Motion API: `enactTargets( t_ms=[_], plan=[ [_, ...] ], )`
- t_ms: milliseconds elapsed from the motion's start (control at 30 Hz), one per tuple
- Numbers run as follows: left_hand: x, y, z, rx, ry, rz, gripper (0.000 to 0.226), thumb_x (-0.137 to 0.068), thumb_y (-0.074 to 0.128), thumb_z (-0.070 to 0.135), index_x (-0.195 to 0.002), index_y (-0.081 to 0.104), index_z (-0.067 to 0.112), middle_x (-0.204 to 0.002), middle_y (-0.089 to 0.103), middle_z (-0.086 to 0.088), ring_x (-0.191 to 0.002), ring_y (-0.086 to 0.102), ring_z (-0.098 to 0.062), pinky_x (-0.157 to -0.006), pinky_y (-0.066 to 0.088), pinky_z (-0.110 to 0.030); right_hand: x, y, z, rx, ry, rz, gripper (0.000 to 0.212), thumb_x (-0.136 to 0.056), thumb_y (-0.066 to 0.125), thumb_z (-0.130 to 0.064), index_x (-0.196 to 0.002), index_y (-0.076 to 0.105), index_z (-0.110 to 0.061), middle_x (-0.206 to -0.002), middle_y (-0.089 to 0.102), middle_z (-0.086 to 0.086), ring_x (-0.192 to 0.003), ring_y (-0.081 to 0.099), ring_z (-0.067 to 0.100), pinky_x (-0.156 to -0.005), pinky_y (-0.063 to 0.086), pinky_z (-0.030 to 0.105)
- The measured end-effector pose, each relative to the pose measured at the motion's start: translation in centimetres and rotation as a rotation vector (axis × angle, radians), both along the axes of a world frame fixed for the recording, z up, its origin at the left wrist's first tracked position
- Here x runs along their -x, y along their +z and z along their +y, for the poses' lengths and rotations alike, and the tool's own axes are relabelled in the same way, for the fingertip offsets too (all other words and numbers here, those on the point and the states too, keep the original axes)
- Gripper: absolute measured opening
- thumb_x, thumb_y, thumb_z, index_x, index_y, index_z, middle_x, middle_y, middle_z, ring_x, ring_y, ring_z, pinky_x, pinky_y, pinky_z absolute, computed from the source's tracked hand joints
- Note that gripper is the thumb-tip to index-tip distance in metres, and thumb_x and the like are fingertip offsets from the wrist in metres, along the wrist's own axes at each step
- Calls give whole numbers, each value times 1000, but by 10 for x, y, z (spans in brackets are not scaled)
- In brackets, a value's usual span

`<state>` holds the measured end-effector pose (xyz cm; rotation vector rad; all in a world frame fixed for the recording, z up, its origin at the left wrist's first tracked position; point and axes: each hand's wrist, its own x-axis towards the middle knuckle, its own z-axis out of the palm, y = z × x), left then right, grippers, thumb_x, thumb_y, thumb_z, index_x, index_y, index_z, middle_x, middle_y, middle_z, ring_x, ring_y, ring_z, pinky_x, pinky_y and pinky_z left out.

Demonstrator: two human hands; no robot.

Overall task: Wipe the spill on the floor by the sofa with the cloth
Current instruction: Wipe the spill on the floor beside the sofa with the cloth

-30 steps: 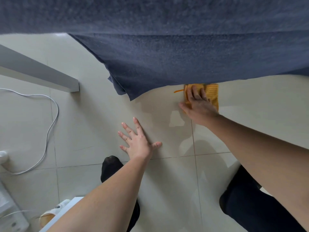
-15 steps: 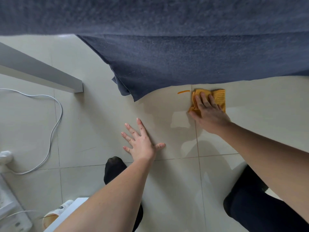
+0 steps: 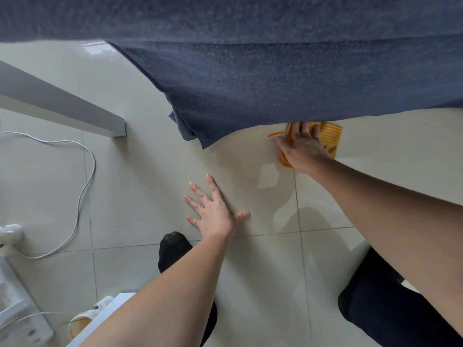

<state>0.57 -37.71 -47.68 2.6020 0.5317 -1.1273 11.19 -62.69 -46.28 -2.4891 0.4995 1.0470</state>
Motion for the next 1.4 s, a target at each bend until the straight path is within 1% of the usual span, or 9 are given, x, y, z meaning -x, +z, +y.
enactTargets(
  t_ms=[200,367,467,567,767,967,1167,1300,1400],
  plan=[
    [-1,2,0,10,4,6,157,-64,86,71,-153,-39,41,-164,-44,-13,-154,-28,-49,-117,13,-77,41,-3,-7,3,234,-13,82,-103,20,-69,-167,-10,-28,-176,-17,-5,-162,-13,31,-127,9,66],
    [-1,3,1,27,10,12,156,-65,87,70,-153,-39,42,-163,-45,-13,-153,-30,-48,-117,11,-78,6,-6,-2,-4,-37,1,86,-101,21,-71,-167,-13,-28,-177,-16,-3,-162,-13,36,-126,8,69],
    [-1,4,1,38,19,12,156,-65,87,69,-153,-39,42,-163,-45,-12,-153,-30,-48,-117,10,-78,10,-4,12,-34,69,-35,82,-102,21,-70,-167,-9,-31,-176,-15,-8,-162,-12,32,-124,7,72],
    [-2,5,1,39,23,13,155,-66,87,68,-152,-39,43,-163,-46,-12,-153,-31,-48,-118,10,-77,41,-3,-3,-30,226,-20,83,-100,16,-72,-167,-11,-32,-176,-18,-8,-162,-15,29,-127,7,67],
    [-1,5,1,27,22,10,156,-64,87,69,-153,-39,43,-163,-45,-12,-153,-30,-48,-117,10,-77,4,-5,6,-29,-11,-6,85,-98,15,-74,-167,-10,-31,-176,-17,-8,-162,-14,31,-122,5,73],
    [-2,7,1,28,21,13,155,-65,87,68,-154,-38,42,-164,-45,-12,-153,-30,-47,-118,11,-77,43,-4,-5,-27,337,-10,78,-99,12,-69,-167,-10,-36,-176,-15,-13,-163,-12,25,-126,12,67],
    [-3,8,-1,20,17,14,155,-65,87,68,-155,-36,41,-164,-44,-13,-154,-29,-48,-118,10,-76,4,-7,12,-31,86,-44,77,-103,14,-68,-167,-9,-33,-176,-15,-11,-163,-11,29,-122,7,72],
    [-3,7,-1,18,18,15,154,-66,86,68,-154,-37,42,-164,-44,-12,-154,-29,-48,-118,10,-76,21,-2,27,-41,289,-50,72,-104,14,-65,-166,-9,-37,-176,-13,-14,-163,-11,24,-125,5,67],
    [-2,5,-1,4,15,9,155,-65,86,69,-154,-38,42,-164,-43,-12,-154,-29,-47,-118,11,-76,61,3,3,-7,399,-42,74,-96,-2,-73,-163,-16,-44,-171,-19,-21,-162,-15,17,-129,2,56]
  ],
)
